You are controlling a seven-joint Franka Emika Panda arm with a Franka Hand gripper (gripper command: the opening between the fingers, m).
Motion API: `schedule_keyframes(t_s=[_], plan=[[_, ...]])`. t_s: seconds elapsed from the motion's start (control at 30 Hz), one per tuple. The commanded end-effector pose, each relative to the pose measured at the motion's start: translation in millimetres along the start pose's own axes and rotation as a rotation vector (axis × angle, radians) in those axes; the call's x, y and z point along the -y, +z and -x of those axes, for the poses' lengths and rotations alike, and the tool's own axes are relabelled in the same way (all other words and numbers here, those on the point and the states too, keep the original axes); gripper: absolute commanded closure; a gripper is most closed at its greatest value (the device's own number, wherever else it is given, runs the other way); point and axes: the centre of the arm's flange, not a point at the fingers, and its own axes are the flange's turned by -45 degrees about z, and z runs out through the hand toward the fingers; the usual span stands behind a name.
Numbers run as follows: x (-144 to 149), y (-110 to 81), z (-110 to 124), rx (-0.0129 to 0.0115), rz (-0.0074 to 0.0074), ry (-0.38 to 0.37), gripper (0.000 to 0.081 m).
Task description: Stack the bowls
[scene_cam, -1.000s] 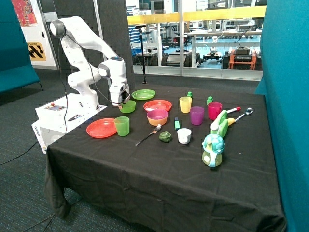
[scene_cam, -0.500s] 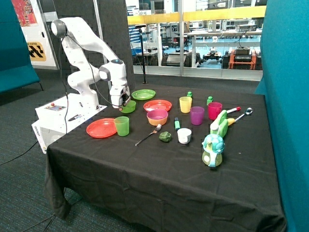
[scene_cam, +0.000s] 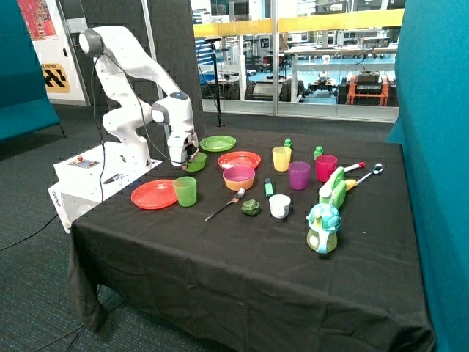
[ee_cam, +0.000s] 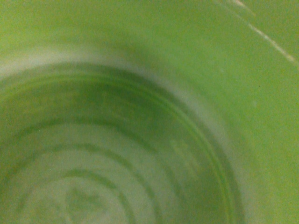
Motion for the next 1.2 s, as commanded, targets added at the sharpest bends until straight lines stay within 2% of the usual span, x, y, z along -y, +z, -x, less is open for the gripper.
schedule_keyframes(t_s=[0.0,0.93,1.17], plan=[[-1,4.2,2,-0.0001,-0.0031,0.009,0.0808],[10,4.9,0,-0.0001,-0.0031,-0.012,0.0808],[11,-9.5,-8,-0.0001,-0.0031,-0.01,0.0808]])
